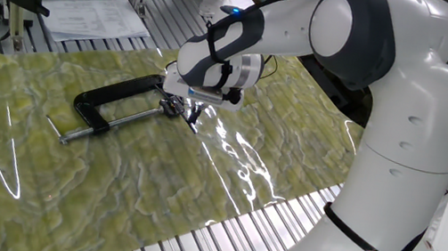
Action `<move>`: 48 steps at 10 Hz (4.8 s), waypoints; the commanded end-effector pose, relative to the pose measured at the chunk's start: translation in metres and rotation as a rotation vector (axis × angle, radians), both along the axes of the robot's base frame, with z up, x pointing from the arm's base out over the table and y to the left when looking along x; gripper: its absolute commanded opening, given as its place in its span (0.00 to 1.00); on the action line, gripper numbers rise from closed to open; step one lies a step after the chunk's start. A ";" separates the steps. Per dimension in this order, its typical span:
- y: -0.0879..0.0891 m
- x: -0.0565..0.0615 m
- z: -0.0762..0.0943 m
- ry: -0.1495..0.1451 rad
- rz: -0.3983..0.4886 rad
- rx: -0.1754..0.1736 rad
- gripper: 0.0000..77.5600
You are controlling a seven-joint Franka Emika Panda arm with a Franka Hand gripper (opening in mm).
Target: Turn the hands of a clock
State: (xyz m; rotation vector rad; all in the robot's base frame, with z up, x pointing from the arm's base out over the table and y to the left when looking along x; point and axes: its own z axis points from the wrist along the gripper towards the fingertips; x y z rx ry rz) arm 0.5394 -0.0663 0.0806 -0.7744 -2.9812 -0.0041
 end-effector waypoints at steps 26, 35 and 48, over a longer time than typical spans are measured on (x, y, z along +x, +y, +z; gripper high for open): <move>0.042 0.010 0.003 -0.015 -0.218 0.010 0.00; 0.062 0.022 0.002 -0.015 -0.267 0.001 0.00; 0.075 0.036 0.005 -0.016 -0.365 -0.004 0.00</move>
